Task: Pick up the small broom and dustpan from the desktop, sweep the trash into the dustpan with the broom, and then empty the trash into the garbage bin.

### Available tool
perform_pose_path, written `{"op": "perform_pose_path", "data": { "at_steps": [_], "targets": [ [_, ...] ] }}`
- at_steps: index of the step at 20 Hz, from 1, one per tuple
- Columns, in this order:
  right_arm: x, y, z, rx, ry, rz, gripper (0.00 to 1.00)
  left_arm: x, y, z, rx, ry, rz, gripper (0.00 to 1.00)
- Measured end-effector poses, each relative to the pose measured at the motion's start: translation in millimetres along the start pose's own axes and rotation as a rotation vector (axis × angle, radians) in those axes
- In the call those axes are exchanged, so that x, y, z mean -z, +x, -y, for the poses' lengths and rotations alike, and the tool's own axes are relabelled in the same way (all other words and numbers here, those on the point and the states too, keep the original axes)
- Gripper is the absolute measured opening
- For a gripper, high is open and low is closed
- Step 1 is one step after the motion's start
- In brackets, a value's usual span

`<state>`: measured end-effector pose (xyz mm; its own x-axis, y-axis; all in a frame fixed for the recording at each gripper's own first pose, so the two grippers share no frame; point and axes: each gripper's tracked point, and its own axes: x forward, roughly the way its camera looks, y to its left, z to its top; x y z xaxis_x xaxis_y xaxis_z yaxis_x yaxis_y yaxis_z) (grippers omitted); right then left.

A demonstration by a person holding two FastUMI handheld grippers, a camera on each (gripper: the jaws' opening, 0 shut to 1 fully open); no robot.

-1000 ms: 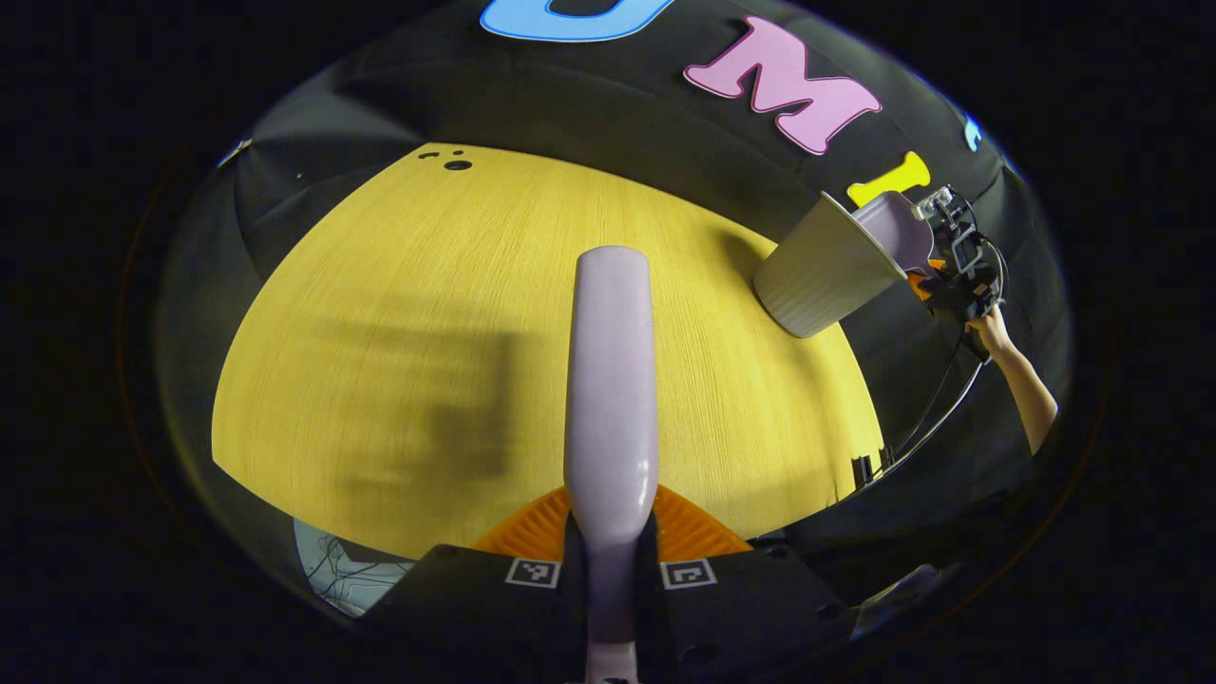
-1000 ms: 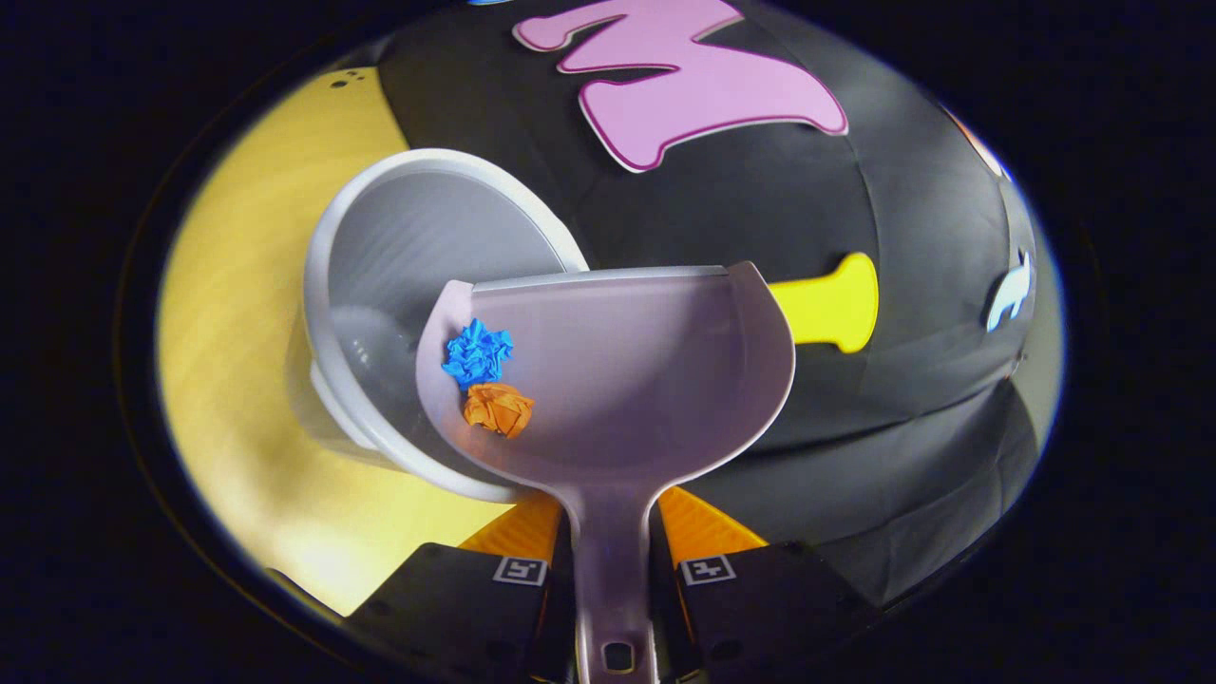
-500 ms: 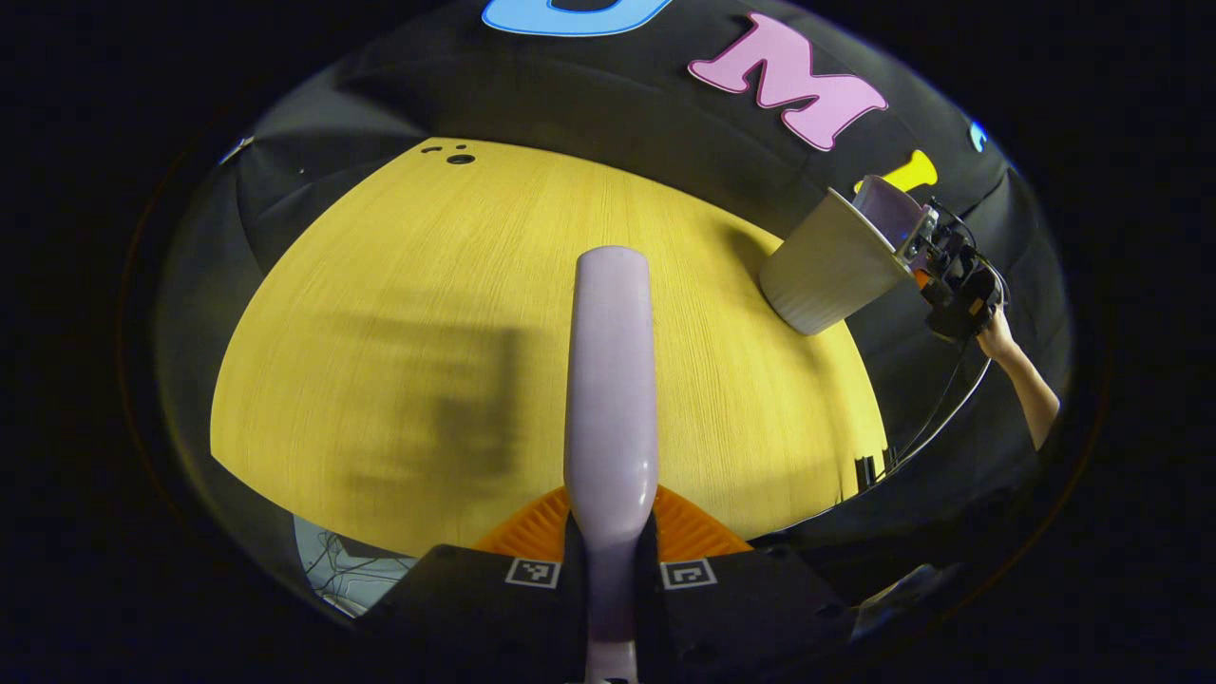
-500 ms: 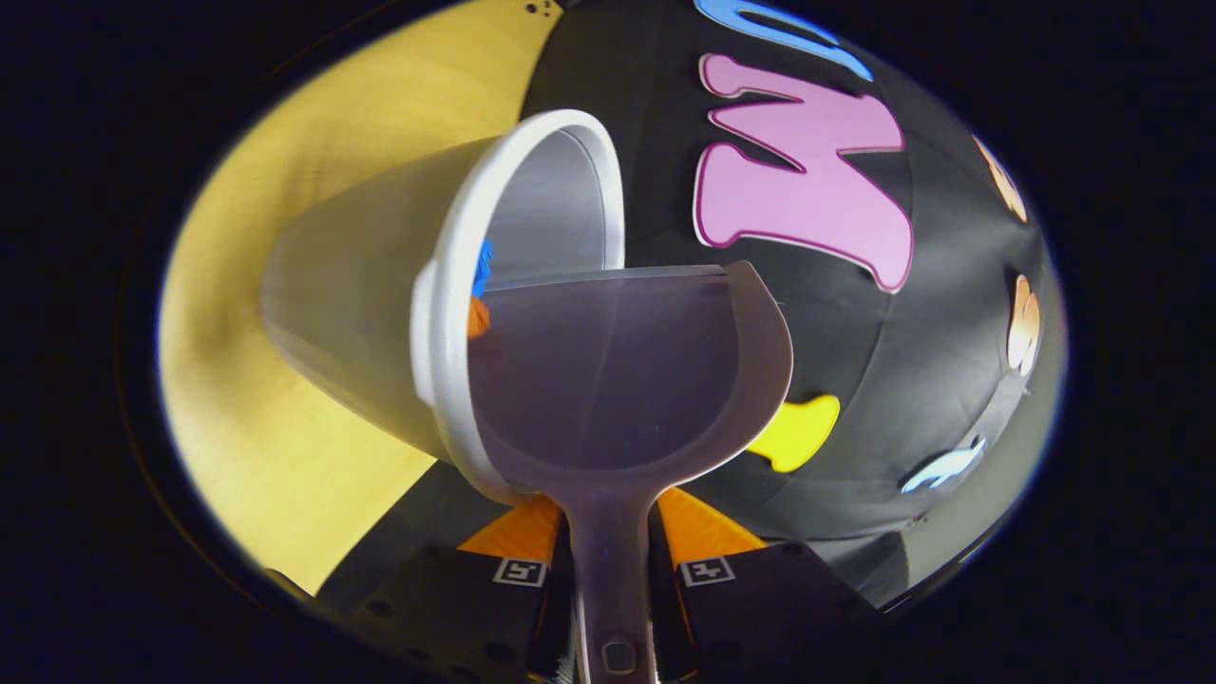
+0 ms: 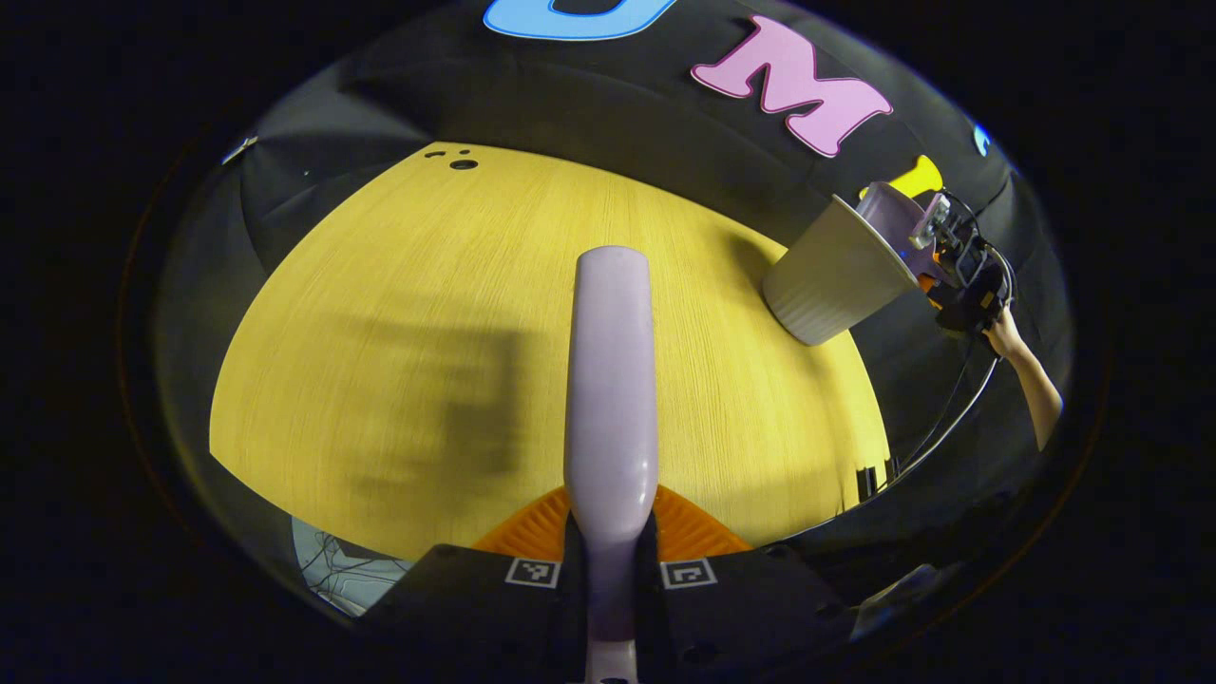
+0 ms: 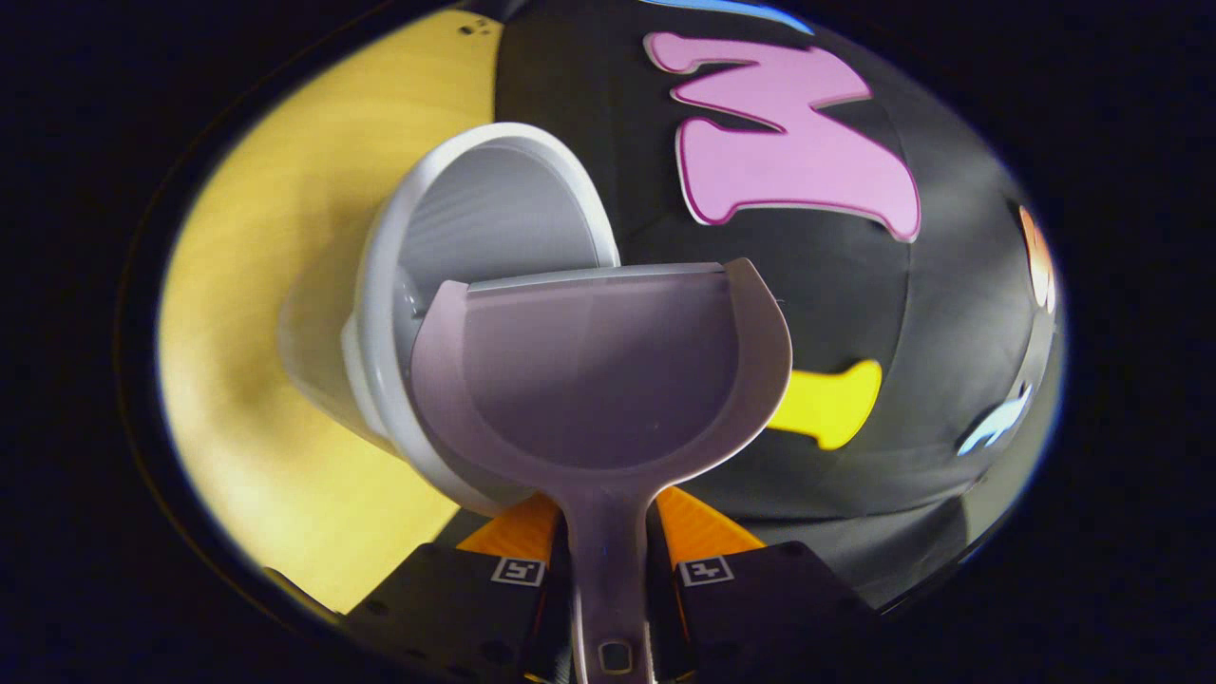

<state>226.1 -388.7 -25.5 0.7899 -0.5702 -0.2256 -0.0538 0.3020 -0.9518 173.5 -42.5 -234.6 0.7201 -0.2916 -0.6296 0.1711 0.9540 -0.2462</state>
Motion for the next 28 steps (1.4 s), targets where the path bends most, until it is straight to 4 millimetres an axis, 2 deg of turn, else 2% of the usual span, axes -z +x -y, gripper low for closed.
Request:
{"op": "perform_pose_path", "data": {
  "at_steps": [5,8,9,10,13,15,17,18,20,25,26,28],
  "targets": [
    [0.6,-0.4,-11.4,-0.145,0.432,-0.076,0.36,-13.8,-1.5,0.6,-0.010,-0.020,0.043,0.24],
    [-19.0,-7.9,0.1,-0.151,0.617,-0.025,0.36,-21.6,-8.0,-0.3,-0.027,0.011,0.078,0.23],
    [-27.3,-15.0,4.1,-0.164,0.676,-0.006,0.33,-24.6,-10.7,-1.4,-0.033,0.025,0.089,0.23],
    [-35.7,-22.6,9.4,-0.186,0.731,0.018,0.36,-25.5,-12.0,-0.5,-0.028,0.035,0.094,0.24],
    [-71.7,-38.1,27.2,-0.257,0.858,0.128,0.36,-25.0,-15.1,-0.2,-0.028,0.043,0.086,0.24],
    [-88.0,-44.0,35.7,-0.308,0.919,0.187,0.36,-25.5,-16.4,0.3,-0.030,0.053,0.082,0.24],
    [-99.0,-49.8,35.0,-0.355,0.958,0.217,0.36,-25.9,-19.4,-0.6,-0.035,0.064,0.087,0.24],
    [-98.6,-50.4,30.2,-0.380,0.973,0.231,0.40,-25.8,-20.5,-0.6,-0.039,0.065,0.091,0.24],
    [-99.0,-46.0,22.4,-0.428,0.986,0.251,0.36,-26.9,-20.5,-1.8,-0.046,0.061,0.104,0.24],
    [-99.7,-45.2,10.4,-0.570,1.024,0.326,0.36,-26.5,-17.7,-6.7,-0.044,0.081,0.115,0.24],
    [-103.6,-46.5,9.7,-0.584,1.017,0.328,0.32,-27.9,-15.7,-7.9,-0.040,0.078,0.120,0.23],
    [-104.3,-46.7,7.4,-0.628,0.999,0.307,0.36,-29.0,-9.8,-10.7,-0.043,0.071,0.124,0.24]
  ]
}}
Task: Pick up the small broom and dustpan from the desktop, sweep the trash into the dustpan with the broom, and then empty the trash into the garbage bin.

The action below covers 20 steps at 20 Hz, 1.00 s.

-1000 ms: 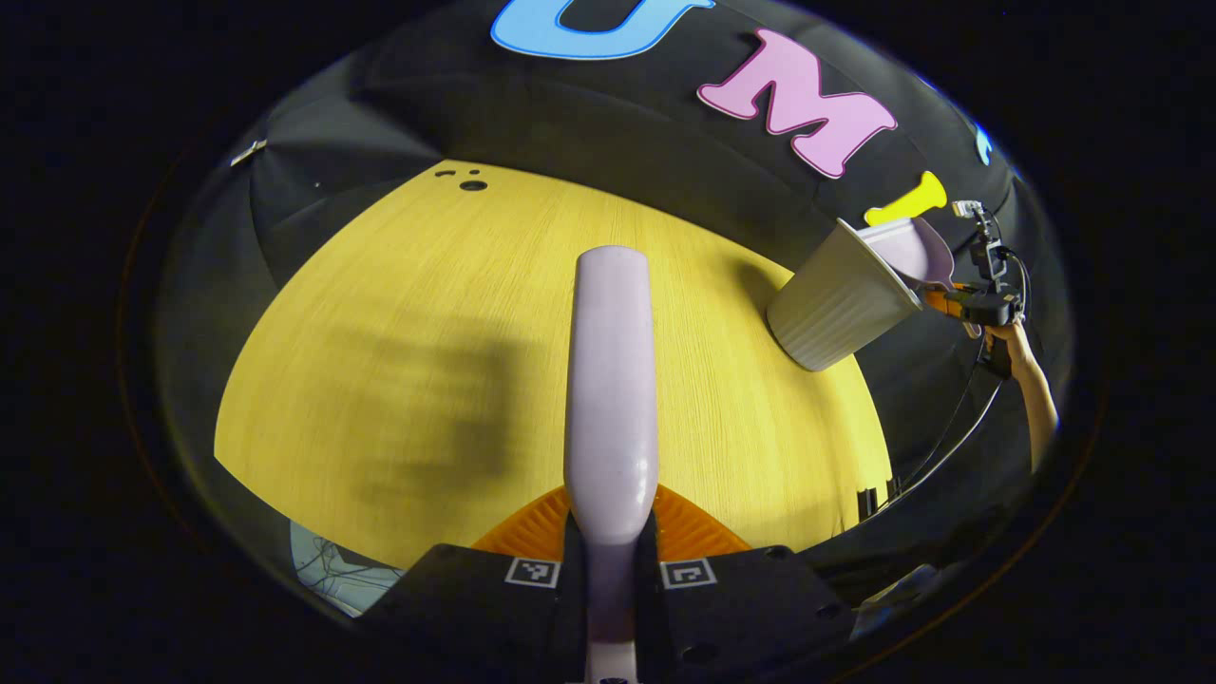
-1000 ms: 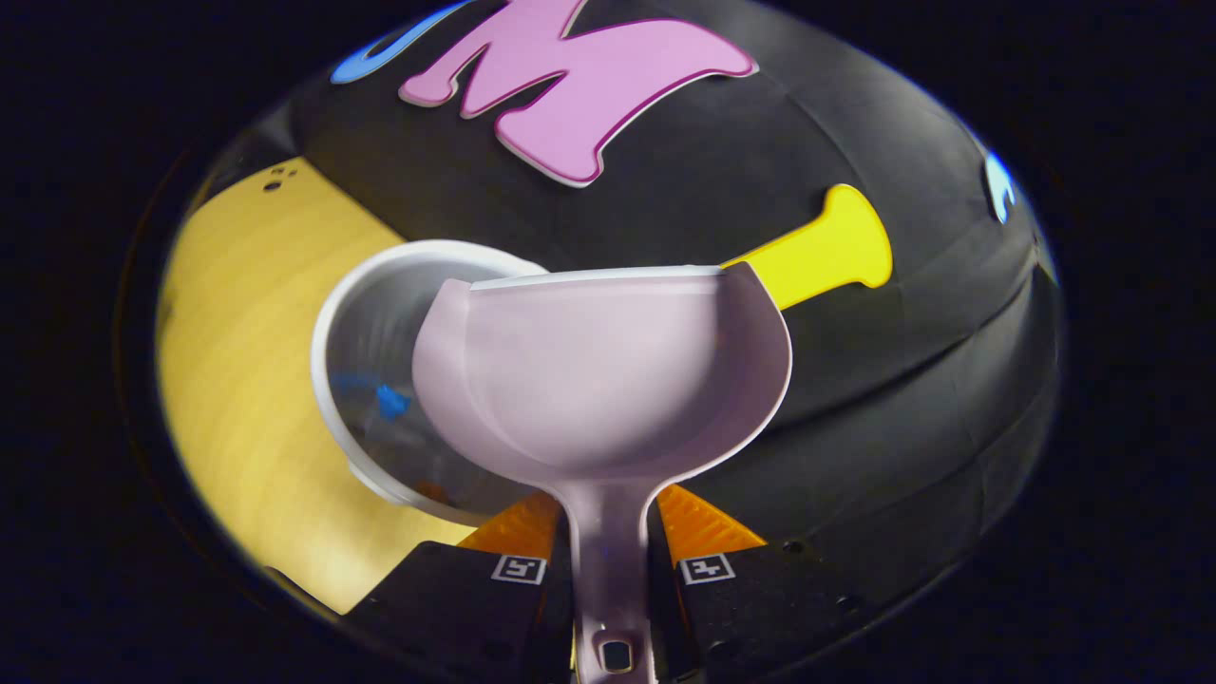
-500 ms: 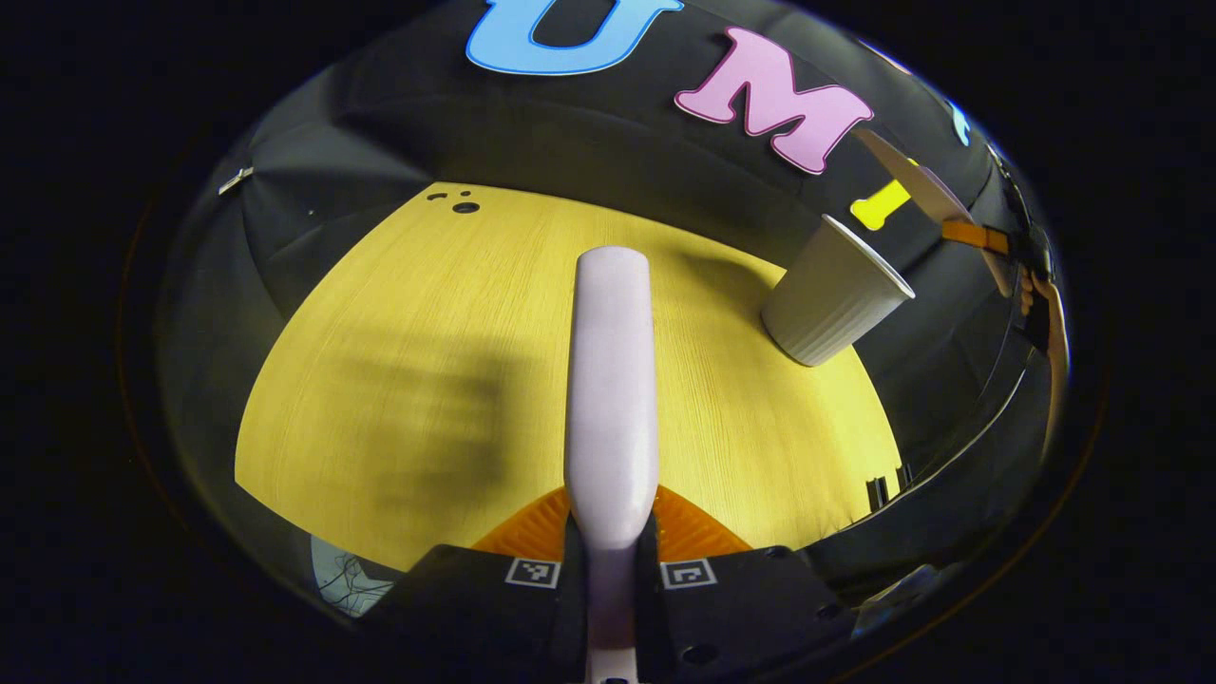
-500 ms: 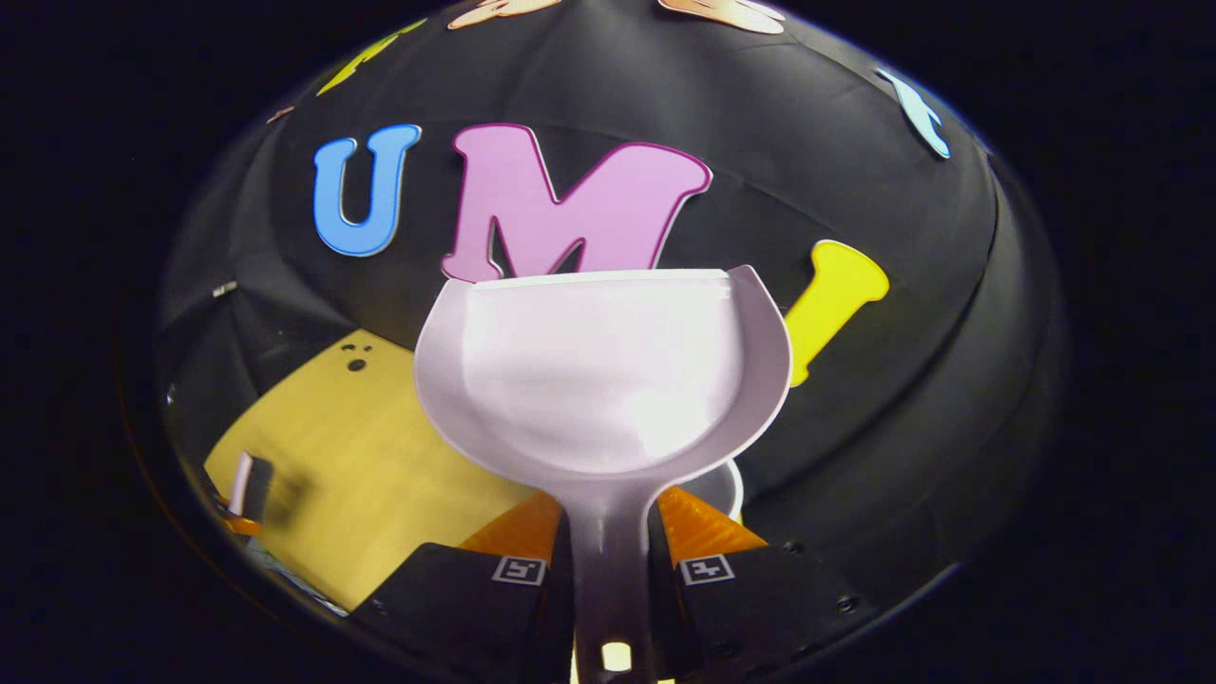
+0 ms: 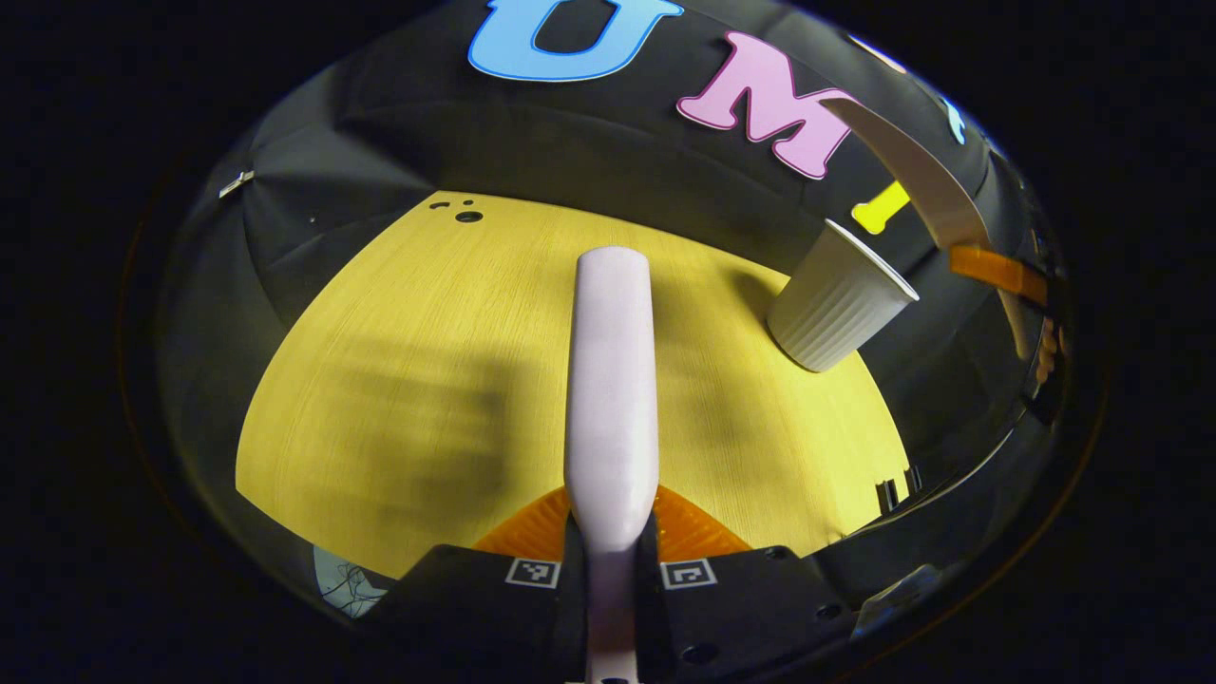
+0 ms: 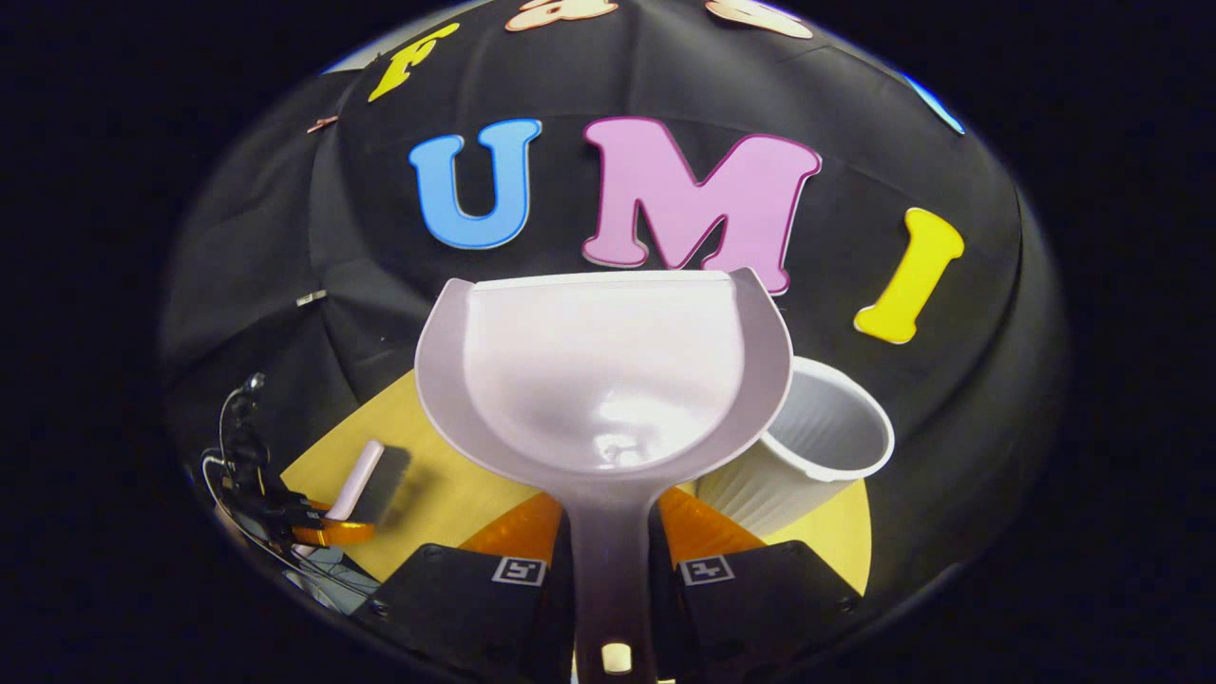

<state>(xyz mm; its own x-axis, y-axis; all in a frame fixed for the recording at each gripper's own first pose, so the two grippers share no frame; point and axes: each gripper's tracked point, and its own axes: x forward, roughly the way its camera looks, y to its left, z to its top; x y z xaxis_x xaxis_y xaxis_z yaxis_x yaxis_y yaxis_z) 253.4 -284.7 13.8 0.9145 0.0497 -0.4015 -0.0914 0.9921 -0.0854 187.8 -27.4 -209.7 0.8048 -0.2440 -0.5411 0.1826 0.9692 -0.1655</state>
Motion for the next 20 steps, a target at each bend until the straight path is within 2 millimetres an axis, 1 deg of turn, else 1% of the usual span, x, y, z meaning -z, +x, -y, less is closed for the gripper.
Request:
{"op": "perform_pose_path", "data": {
  "at_steps": [1,2,3,4,5,6,7,8,9,10,11,12,13,14,15,17,18,19,20],
  "targets": [
    [1.4,-0.3,-0.5,-0.019,0.011,-0.039,0.36,0.0,4.1,-1.0,-0.002,0.005,-0.004,0.24],
    [7.8,-0.8,0.8,-0.039,0.027,-0.078,0.33,0.4,8.9,-3.8,-0.008,0.016,-0.009,0.24],
    [13.4,1.2,3.9,-0.055,0.036,-0.109,0.36,-0.4,14.3,-7.2,-0.016,0.029,-0.016,0.24],
    [22.6,-1.5,0.3,-0.059,0.029,-0.139,0.36,-0.6,19.7,-10.2,-0.025,0.039,-0.024,0.24],
    [28.1,-1.3,4.3,-0.053,0.021,-0.170,0.36,-0.9,25.9,-11.9,-0.035,0.043,-0.032,0.24],
    [38.0,-0.6,7.8,-0.041,0.013,-0.208,0.36,0.5,30.7,-14.1,-0.043,0.041,-0.040,0.24],
    [52.7,1.9,13.7,-0.025,0.008,-0.259,0.36,1.9,37.1,-16.7,-0.051,0.032,-0.054,0.24],
    [63.8,1.1,15.8,-0.015,0.017,-0.302,0.32,6.9,44.4,-20.9,-0.060,0.024,-0.072,0.24],
    [74.7,-0.7,18.7,-0.015,0.044,-0.340,0.32,11.0,51.4,-26.3,-0.074,0.018,-0.092,0.24],
    [82.6,-0.3,20.0,-0.021,0.076,-0.372,0.40,16.3,57.8,-30.7,-0.089,0.021,-0.112,0.24],
    [96.1,1.9,21.7,-0.023,0.097,-0.402,0.36,18.3,63.8,-35.4,-0.110,0.036,-0.135,0.24],
    [109.2,1.4,22.5,-0.018,0.100,-0.429,0.36,21.0,70.3,-39.1,-0.135,0.063,-0.157,0.24],
    [127.1,3.6,22.6,-0.011,0.095,-0.452,0.32,21.3,77.3,-45.1,-0.159,0.096,-0.176,0.24],
    [137.4,3.0,24.7,-0.006,0.090,-0.471,0.36,22.3,84.9,-49.6,-0.180,0.131,-0.193,0.24],
    [147.4,3.8,27.8,-0.005,0.091,-0.489,0.32,21.7,89.4,-53.4,-0.198,0.164,-0.209,0.24],
    [160.5,6.7,31.6,-0.006,0.112,-0.521,0.32,17.9,96.2,-56.1,-0.221,0.208,-0.241,0.24],
    [166.1,9.1,33.4,-0.002,0.117,-0.534,0.36,17.7,100.6,-57.5,-0.228,0.217,-0.253,0.24],
    [166.8,11.5,32.2,0.005,0.121,-0.547,0.36,19.3,106.2,-58.5,-0.239,0.225,-0.270,0.25],
    [168.1,13.2,32.4,0.008,0.128,-0.556,0.37,22.0,108.7,-58.2,-0.247,0.229,-0.286,0.24]
  ]
}}
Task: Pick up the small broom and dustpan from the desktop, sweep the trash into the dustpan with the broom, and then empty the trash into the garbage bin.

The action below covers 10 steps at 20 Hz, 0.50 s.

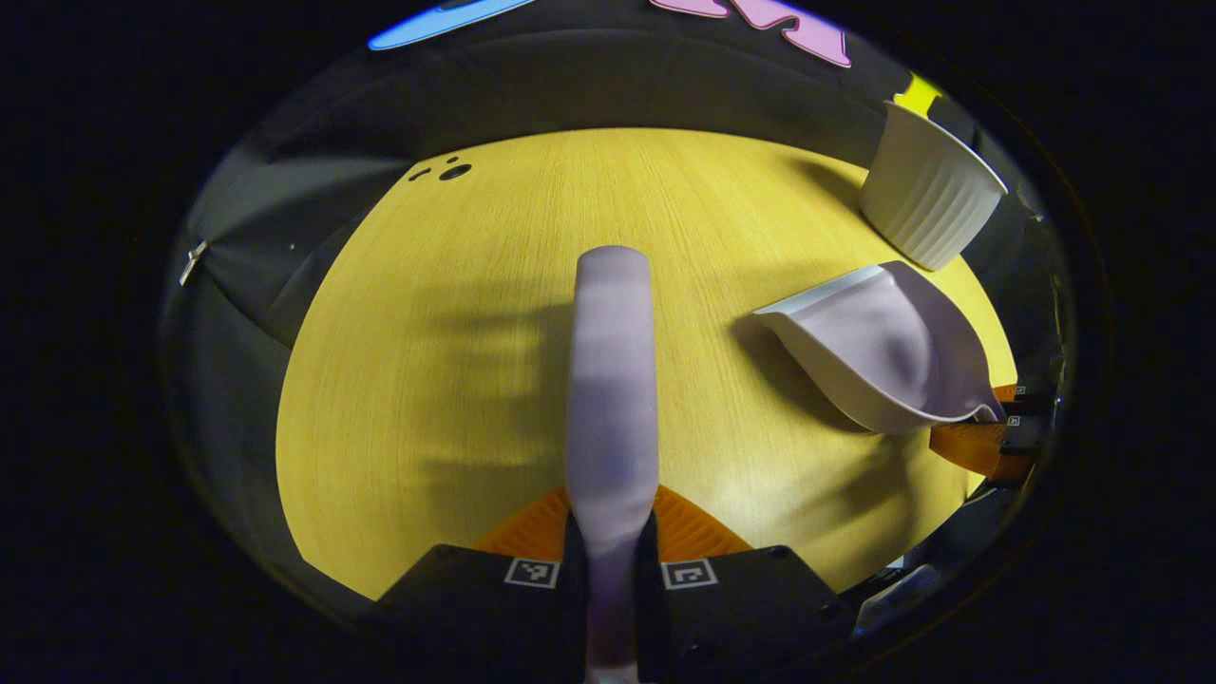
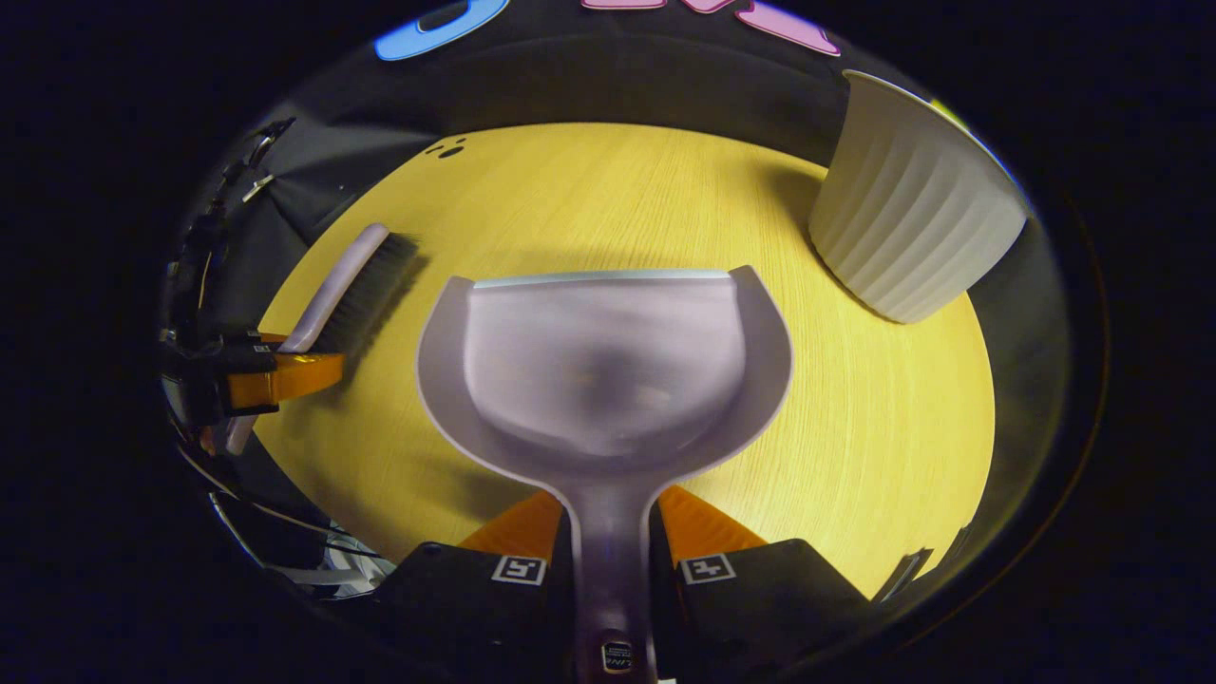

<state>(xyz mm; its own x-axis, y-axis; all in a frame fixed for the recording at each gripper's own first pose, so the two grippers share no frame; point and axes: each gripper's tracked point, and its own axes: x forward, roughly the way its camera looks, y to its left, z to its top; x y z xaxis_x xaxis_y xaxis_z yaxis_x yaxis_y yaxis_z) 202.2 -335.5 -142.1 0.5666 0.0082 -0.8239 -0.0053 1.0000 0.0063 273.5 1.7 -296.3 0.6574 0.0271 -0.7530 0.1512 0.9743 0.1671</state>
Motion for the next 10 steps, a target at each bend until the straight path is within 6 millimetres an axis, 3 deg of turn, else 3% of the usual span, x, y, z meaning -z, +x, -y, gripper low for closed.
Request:
{"op": "perform_pose_path", "data": {
  "at_steps": [2,3,4,5,10],
  "targets": [
    [3.9,7.1,1.3,-0.003,0.003,-0.021,0.41,3.4,3.3,1.4,-0.007,-0.005,-0.025,0.25],
    [2.5,9.9,0.2,-0.001,-0.010,-0.023,0.37,6.2,6.1,2.4,-0.009,-0.013,-0.039,0.24],
    [1.3,11.5,-1.5,-0.003,-0.016,-0.023,0.41,10.9,8.0,3.8,-0.007,-0.023,-0.059,0.25],
    [2.2,15.2,-2.9,-0.011,-0.013,-0.030,0.37,11.0,7.4,4.5,-0.005,-0.037,-0.059,0.26],
    [4.7,20.6,-4.3,-0.044,-0.003,-0.063,0.39,9.4,5.6,4.4,-0.018,-0.067,-0.056,0.30]
  ]
}}
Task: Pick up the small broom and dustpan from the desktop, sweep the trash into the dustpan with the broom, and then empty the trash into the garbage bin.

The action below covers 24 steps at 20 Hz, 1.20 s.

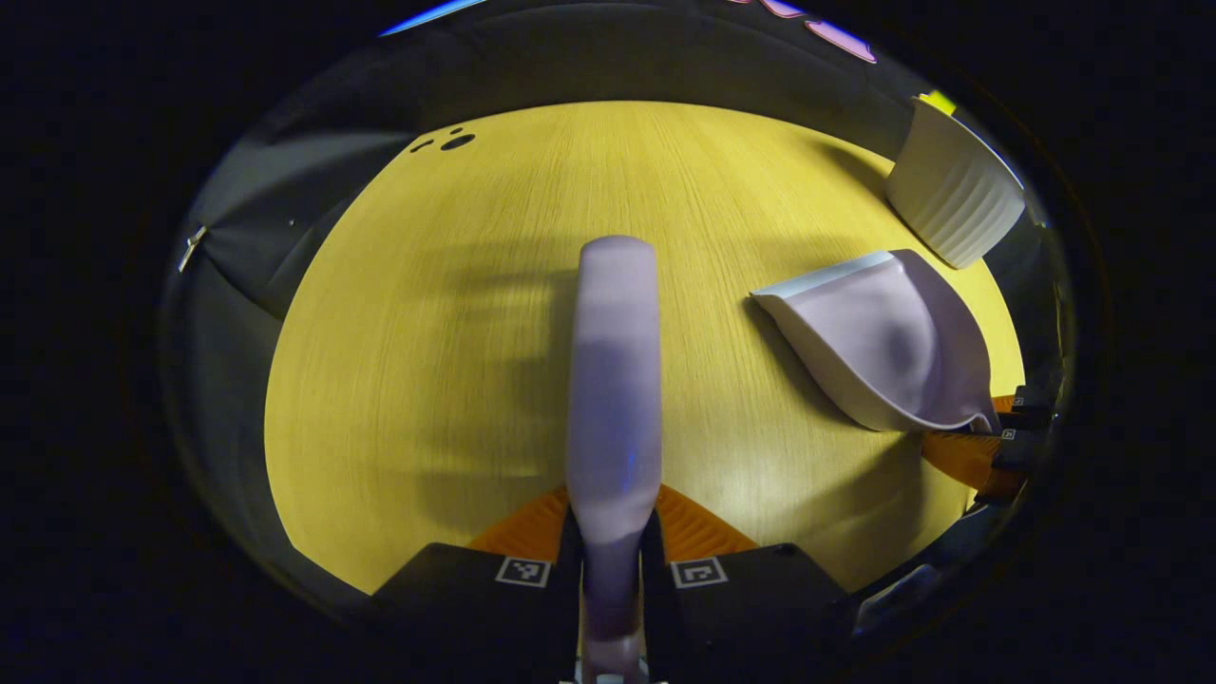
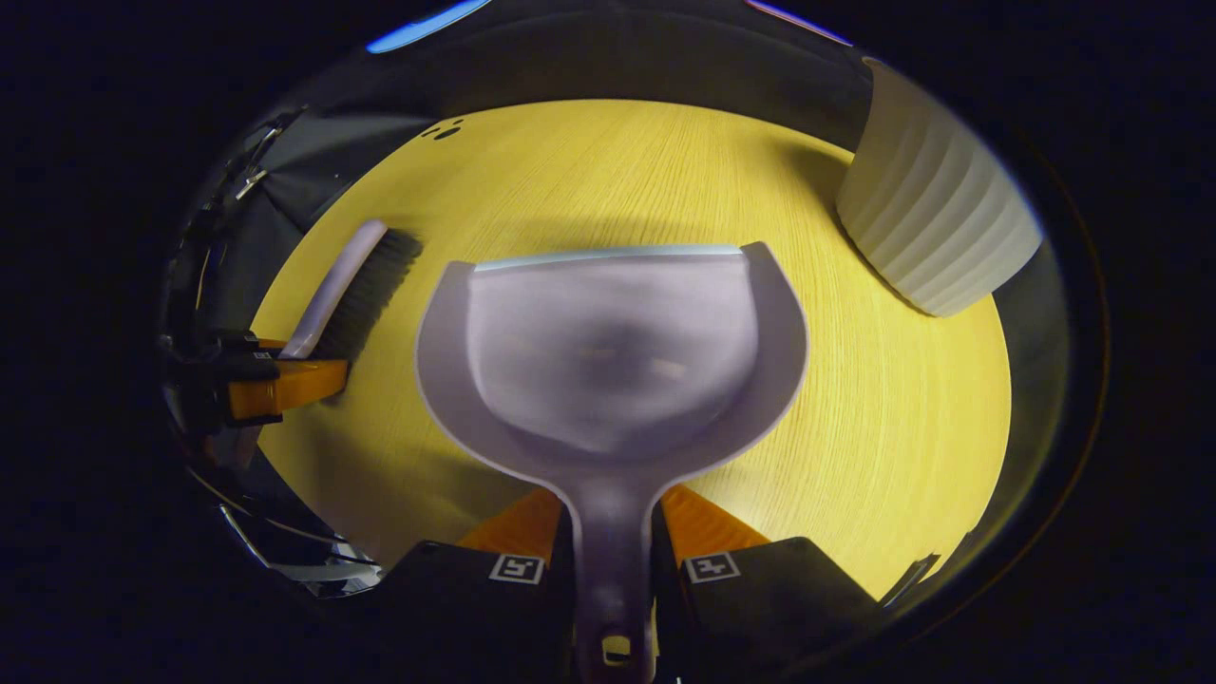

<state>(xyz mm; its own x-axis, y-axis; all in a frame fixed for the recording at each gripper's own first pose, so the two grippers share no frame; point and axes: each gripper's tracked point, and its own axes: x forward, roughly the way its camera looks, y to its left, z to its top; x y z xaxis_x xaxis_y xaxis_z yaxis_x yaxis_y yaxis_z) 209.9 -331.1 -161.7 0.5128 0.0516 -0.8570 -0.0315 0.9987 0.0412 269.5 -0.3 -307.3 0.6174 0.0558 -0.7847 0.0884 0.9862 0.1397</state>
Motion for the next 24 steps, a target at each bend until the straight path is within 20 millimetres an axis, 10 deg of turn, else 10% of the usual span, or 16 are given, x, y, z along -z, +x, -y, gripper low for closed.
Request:
{"op": "perform_pose_path", "data": {
  "at_steps": [2,5,10,15,19,24],
  "targets": [
    [-4.9,-2.8,-7.6,-0.033,0.012,0.010,0.48,-1.7,-1.2,6.0,0.023,-0.022,0.013,0.42],
    [-11.8,-12.3,-8.5,-0.021,0.015,0.052,0.90,-9.8,-12.6,8.7,0.044,-0.064,0.075,0.96],
    [-34.6,-79.1,1.9,0.062,0.016,0.240,1.00,-29.4,-85.0,1.1,0.014,-0.091,0.244,0.96],
    [-64.6,-177.4,-17.8,0.070,-0.039,0.522,0.99,-54.4,-210.7,5.6,-0.018,-0.121,0.641,0.96],
    [-64.2,-244.9,-59.5,-0.007,-0.061,0.717,1.00,-26.4,-301.3,12.5,-0.112,-0.108,0.894,0.96],
    [-28.2,-296.3,-95.4,-0.082,-0.116,0.849,0.99,33.3,-351.0,30.8,-0.114,-0.154,0.991,0.96]
  ]
}}
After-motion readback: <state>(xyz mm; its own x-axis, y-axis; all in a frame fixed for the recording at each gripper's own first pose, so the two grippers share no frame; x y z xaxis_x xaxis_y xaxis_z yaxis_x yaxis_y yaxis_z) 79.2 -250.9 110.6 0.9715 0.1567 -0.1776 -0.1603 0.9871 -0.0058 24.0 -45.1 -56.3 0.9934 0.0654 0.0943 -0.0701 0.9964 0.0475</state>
